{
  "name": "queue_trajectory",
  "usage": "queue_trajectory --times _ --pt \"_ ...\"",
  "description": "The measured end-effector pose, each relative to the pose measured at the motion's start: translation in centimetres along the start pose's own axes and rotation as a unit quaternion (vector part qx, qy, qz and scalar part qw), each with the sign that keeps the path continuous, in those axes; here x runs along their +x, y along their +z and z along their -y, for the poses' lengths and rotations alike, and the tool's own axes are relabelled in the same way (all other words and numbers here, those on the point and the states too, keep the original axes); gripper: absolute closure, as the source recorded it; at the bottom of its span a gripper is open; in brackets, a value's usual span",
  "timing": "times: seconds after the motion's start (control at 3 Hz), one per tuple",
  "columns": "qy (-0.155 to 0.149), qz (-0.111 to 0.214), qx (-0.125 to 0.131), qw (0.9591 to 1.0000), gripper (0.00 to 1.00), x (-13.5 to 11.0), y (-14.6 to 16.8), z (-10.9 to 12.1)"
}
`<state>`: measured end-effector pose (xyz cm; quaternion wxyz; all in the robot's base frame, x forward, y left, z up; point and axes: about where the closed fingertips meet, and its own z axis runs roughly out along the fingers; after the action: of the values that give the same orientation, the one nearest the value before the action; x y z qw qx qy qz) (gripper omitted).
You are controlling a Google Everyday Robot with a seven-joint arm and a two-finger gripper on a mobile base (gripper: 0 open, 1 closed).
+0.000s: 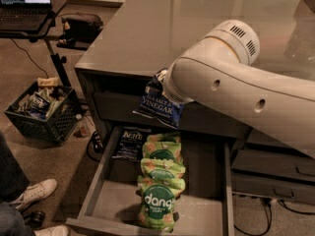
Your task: Pick blue chip bag from middle drawer and place on counter
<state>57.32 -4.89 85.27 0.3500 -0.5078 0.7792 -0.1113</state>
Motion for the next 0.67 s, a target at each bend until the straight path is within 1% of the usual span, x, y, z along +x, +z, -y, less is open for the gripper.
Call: queue_trajectory --times 0.33,0.67 --pt "0.0 0.0 0.0 1.0 1.0 0.0 0.0 0.0" --pt "0.011 0.015 0.011 0.9998 1.0 -0.4 -0.4 3.1"
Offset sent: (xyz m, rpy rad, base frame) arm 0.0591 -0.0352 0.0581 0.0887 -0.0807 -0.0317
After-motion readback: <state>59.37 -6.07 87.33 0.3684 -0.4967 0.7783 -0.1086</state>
